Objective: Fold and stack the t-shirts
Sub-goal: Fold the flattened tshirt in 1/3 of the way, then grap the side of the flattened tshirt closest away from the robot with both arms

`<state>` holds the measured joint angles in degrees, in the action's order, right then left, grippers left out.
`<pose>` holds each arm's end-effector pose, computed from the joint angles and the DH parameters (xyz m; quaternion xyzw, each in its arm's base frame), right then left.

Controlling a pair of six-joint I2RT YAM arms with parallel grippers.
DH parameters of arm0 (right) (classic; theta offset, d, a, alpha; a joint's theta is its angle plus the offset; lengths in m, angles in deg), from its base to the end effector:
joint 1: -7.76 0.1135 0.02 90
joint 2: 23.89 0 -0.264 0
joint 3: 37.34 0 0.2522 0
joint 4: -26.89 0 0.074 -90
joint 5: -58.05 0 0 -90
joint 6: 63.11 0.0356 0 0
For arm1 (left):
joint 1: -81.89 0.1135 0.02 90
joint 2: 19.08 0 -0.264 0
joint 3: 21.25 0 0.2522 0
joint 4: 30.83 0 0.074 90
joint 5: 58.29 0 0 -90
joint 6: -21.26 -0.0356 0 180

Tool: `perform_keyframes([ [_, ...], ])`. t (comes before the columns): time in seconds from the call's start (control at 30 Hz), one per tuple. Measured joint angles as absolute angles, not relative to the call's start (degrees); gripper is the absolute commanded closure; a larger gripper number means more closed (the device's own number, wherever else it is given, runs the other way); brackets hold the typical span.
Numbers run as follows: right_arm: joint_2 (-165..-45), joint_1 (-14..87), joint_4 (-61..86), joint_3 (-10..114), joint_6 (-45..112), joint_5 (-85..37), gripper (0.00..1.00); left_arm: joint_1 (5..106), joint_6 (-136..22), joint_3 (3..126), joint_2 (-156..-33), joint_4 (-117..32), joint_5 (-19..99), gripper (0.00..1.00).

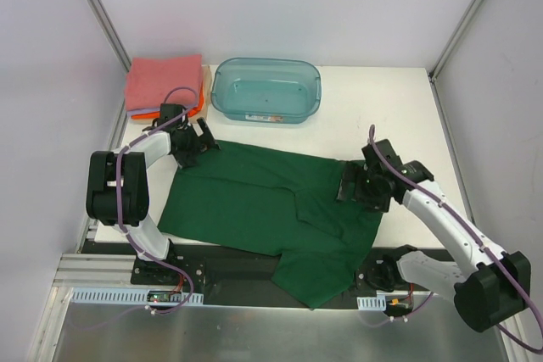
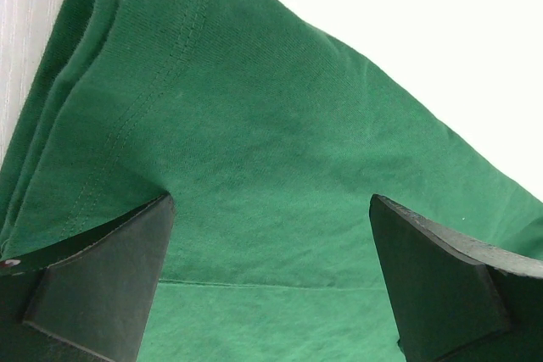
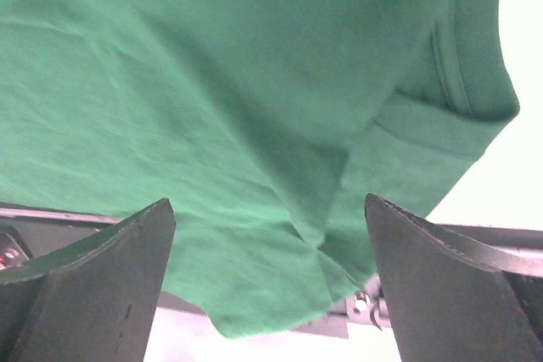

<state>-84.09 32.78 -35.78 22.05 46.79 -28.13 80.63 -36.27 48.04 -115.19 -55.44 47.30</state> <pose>0.1711 0.0825 0.2410 -0.0511 0.9715 0.1176 0.1995 0.3404 -0.0171 0.1775 -0.2084 0.9127 -0.2174 0.2760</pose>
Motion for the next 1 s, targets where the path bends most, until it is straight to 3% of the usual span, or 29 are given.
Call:
perform_keyframes([
  [0.17, -88.0, 32.5, -28.2, 24.1, 44.6, -28.2, 0.04, 80.9, -36.3, 48.3, -115.4, -55.7, 47.9, 0.01],
  [0.5, -113.8, 22.1, -19.8, 28.7, 39.3, -27.3, 0.04, 80.9, -36.4, 48.6, -115.8, -56.2, 47.8, 0.01],
  [0.83, -131.0, 13.3, -21.9, 48.3, 34.8, -21.9, 0.01, 82.0, -36.1, 52.4, -119.3, -57.5, 50.6, 0.01],
  [1.0, -137.2, 10.9, -22.6, 57.0, 32.1, -19.5, 0.04, 82.0, -35.2, 54.2, -121.1, -57.3, 52.5, 0.01],
])
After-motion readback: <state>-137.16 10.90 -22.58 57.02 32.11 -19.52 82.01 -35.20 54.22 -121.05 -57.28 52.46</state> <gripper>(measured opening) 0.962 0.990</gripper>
